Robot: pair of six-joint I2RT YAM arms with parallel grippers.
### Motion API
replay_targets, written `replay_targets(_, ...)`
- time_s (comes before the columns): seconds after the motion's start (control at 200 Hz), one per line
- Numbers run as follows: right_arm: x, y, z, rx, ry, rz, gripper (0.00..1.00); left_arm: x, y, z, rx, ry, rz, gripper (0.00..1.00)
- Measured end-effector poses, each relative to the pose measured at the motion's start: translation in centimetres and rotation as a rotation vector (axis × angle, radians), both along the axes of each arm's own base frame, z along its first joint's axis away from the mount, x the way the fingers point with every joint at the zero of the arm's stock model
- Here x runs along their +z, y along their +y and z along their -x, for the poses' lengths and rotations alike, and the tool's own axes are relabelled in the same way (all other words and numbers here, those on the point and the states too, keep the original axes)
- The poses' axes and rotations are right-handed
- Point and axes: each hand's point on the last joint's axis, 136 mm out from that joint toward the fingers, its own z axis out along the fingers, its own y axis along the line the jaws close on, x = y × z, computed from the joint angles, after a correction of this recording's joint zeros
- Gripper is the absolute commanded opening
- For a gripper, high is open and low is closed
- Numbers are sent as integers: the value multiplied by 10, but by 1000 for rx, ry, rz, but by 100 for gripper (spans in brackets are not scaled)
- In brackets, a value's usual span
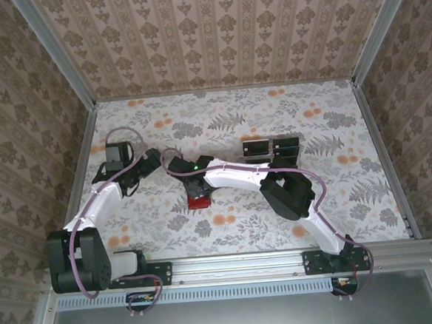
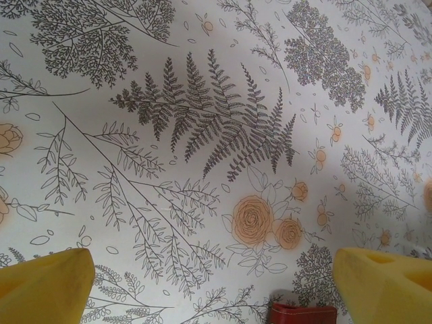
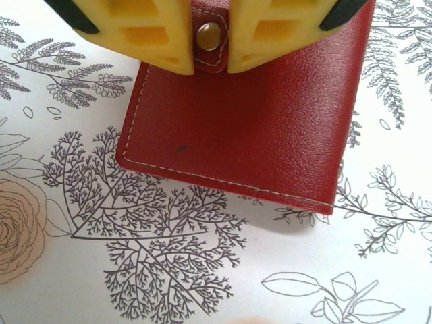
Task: Put the credit cards into the card holder
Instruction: Pick up the card holder from the center of the table, then open the button on the card holder.
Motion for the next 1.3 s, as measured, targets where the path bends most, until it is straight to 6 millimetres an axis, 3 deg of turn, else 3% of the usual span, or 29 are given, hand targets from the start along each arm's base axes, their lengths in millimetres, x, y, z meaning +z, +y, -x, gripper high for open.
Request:
replay_targets(0.11,5,1,-1,14,-15,-1,0,0,-1,0,-4,1,4,100)
replay_targets(0.41,15,-19,2,29,-27,15,0,-6,-12,7,-40,21,30,100)
replay_targets(0.83,86,-35,-8,-15,-134,-137,0,-15,-83,28,-189,16,147,100)
replay_targets(1.175,92,-35,-8,-15,-149,-159,0,-4,-129,33,-233,-35,253,100)
replay_targets(1.295,90,-37,-7,-21,-146,-159,0,-3,-138,35,-237,-46,274,94)
